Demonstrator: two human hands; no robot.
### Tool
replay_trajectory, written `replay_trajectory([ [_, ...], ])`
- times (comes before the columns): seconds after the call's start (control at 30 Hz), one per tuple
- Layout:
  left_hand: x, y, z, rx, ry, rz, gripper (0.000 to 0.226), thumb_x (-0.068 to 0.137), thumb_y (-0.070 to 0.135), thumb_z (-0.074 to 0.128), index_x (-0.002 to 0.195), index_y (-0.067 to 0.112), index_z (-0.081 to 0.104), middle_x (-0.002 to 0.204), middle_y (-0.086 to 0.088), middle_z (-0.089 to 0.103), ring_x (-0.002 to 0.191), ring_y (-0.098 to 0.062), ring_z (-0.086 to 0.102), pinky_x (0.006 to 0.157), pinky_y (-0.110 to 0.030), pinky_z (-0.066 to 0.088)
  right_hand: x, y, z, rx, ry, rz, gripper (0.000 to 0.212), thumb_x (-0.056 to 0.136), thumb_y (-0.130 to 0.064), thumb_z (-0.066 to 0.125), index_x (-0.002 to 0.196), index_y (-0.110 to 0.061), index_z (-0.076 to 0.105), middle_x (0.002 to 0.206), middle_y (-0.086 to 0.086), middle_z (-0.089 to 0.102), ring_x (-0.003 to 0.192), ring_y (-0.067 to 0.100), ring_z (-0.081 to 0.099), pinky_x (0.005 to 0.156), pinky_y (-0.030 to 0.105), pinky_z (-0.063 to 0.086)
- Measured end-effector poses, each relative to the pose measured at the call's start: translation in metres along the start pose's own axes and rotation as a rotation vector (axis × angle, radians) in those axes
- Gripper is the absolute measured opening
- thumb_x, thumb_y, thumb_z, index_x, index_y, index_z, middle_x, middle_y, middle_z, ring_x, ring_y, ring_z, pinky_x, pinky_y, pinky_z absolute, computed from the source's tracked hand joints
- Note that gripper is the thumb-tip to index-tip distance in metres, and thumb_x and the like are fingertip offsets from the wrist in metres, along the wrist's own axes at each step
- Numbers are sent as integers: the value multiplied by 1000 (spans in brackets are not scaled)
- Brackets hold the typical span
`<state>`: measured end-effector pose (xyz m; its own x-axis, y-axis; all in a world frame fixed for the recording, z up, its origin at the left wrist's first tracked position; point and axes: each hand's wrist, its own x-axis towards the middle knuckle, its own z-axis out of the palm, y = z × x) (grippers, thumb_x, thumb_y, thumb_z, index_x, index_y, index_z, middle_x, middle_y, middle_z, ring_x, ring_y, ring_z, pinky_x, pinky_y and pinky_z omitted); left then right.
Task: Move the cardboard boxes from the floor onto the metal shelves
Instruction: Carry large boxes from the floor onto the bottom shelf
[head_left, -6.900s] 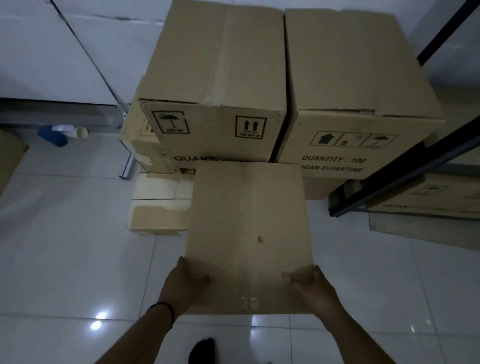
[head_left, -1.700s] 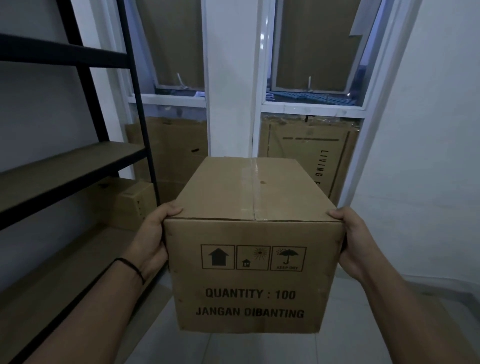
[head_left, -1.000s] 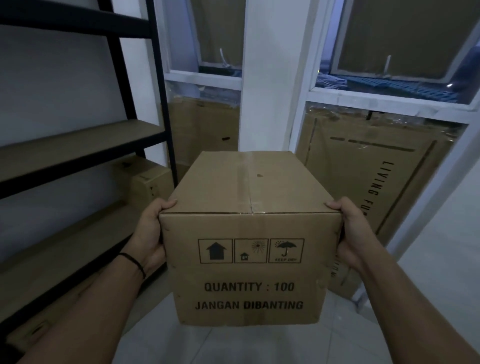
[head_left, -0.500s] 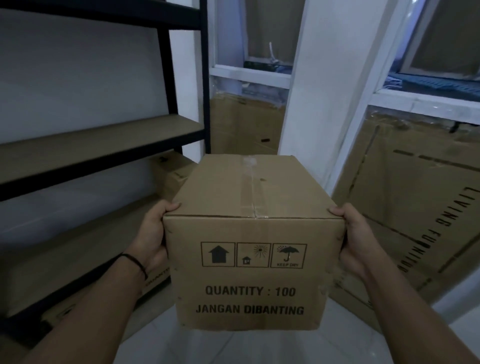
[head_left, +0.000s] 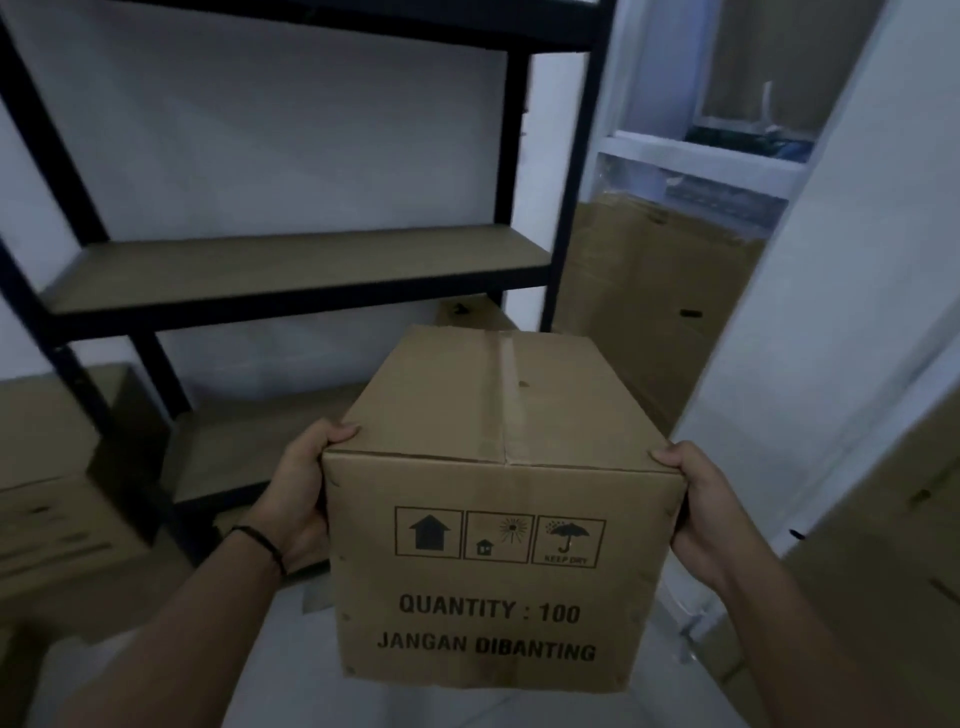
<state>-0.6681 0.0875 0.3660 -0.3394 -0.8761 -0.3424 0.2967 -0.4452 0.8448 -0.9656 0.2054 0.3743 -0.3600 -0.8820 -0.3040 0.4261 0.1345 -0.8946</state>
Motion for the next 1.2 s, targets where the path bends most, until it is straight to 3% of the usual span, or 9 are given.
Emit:
replay_trajectory([
  [0.13, -10, -13, -3, -24, 93, 24, 35, 88, 31, 43, 106, 10, 65, 74, -12, 68, 57, -25, 64, 57, -30, 50, 23, -2, -2, -3, -117, 62, 26, 94, -19, 39, 100, -10, 63, 79, 6, 73, 67, 17, 70, 68, 37, 47],
  [0.33, -23, -28, -9, -47, 265, 105, 37, 83, 28, 48, 108, 7, 65, 83, -13, 70, 68, -27, 64, 66, -33, 46, 50, 2, 0, 22, -239, 184, 40, 91, -20, 43, 126, -6, 59, 95, 13, 70, 83, 25, 65, 75, 37, 48],
  [0.6, -12, -33, -31, -59, 359, 162, 30, 86, 26, 48, 104, 9, 65, 78, -10, 71, 70, -27, 63, 66, -34, 45, 86, 11, 25, -15, -325, 210, 38, 92, -18, 42, 123, -6, 60, 93, 11, 72, 83, 24, 65, 71, 36, 47],
  [0.7, 4, -29, -40, -67, 384, 161, 27, 88, 24, 46, 102, 9, 65, 76, -10, 70, 68, -26, 62, 65, -34, 45, 105, 16, 37, -20, -342, 235, 33, 92, -16, 41, 116, -6, 62, 85, 9, 73, 73, 22, 68, 67, 35, 47],
  [0.8, 26, -23, -53, -72, 392, 139, 30, 87, 26, 47, 103, 8, 65, 78, -11, 70, 68, -26, 63, 65, -33, 45, 131, 21, 51, -18, -351, 260, 34, 92, -16, 41, 116, -6, 62, 88, 11, 73, 78, 24, 67, 68, 36, 48],
  [0.93, 56, -11, -70, -47, 412, 88, 50, 67, 36, 59, 109, 8, 63, 80, -12, 70, 76, -30, 61, 68, -35, 46, 160, 28, 69, -43, -297, 282, 30, 92, -16, 41, 110, -6, 63, 82, 10, 71, 77, 25, 63, 66, 36, 45],
  [1.0, 72, -5, -78, -58, 409, 82, 54, 64, 37, 59, 111, 10, 62, 81, -12, 70, 77, -31, 60, 69, -36, 46, 176, 30, 78, -63, -280, 286, 34, 91, -16, 43, 115, -5, 63, 91, 12, 70, 85, 26, 61, 68, 36, 45],
  [1.1, 93, 3, -86, -57, 391, 93, 42, 80, 34, 53, 115, 13, 61, 79, -11, 70, 75, -30, 61, 68, -36, 46, 197, 33, 88, -68, -262, 293, 36, 89, -17, 44, 119, -6, 62, 107, 14, 64, 96, 30, 57, 73, 37, 44],
  [1.2, 110, 7, -88, -67, 390, 99, 30, 91, 27, 43, 109, 12, 61, 72, -9, 70, 67, -27, 62, 67, -35, 45, 215, 33, 96, -68, -276, 289, 36, 89, -16, 44, 119, -9, 62, 109, 13, 64, 97, 29, 56, 73, 36, 45],
])
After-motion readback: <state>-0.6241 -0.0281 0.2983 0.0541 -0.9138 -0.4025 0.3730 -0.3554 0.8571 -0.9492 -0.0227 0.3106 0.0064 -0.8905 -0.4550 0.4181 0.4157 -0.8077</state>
